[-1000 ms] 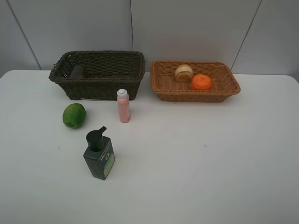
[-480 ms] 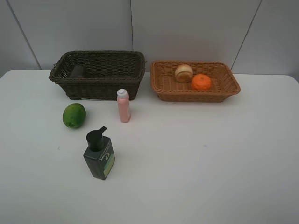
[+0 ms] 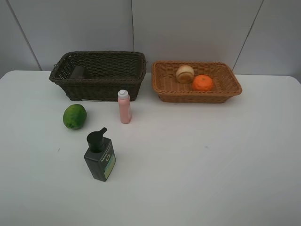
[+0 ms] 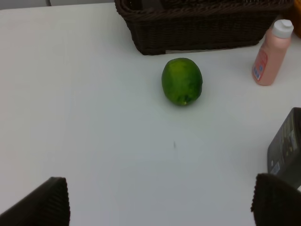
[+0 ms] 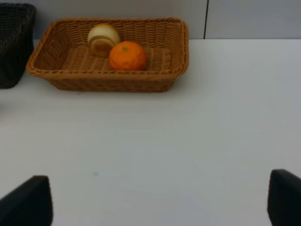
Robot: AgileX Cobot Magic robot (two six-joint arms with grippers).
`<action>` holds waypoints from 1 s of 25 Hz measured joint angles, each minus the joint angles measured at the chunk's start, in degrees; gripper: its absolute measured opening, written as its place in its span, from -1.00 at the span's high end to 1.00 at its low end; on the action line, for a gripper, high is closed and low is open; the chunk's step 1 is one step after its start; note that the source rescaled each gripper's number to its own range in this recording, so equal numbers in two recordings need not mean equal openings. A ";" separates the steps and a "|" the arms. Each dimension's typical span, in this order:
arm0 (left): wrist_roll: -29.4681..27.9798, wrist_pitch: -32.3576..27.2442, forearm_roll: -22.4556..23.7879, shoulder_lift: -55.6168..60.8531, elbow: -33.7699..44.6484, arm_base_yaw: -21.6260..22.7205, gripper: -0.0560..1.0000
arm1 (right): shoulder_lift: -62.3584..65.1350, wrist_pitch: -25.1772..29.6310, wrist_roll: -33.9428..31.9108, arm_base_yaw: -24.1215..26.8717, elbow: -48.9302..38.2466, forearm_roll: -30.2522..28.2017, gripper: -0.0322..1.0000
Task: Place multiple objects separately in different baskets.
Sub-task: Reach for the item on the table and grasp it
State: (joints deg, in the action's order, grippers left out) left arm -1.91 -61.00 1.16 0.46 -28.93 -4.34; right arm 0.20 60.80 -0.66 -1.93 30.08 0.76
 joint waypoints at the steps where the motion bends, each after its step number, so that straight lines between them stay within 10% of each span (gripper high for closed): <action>1: 0.00 0.00 0.00 0.00 0.00 0.00 -1.00 | 0.00 0.00 0.00 0.00 0.00 0.00 -0.97; 15: -0.08 0.00 -0.08 0.00 0.00 0.00 -1.00 | 0.00 0.00 0.00 0.00 0.00 0.06 -0.97; 25: 2.53 7.52 -9.58 -14.48 -8.86 0.12 -1.00 | 0.00 0.00 0.00 0.00 0.00 0.00 -0.97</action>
State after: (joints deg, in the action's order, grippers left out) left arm 0.62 -53.48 -8.42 -14.02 -37.79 -4.21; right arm 0.20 60.80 -0.66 -1.93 30.08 0.77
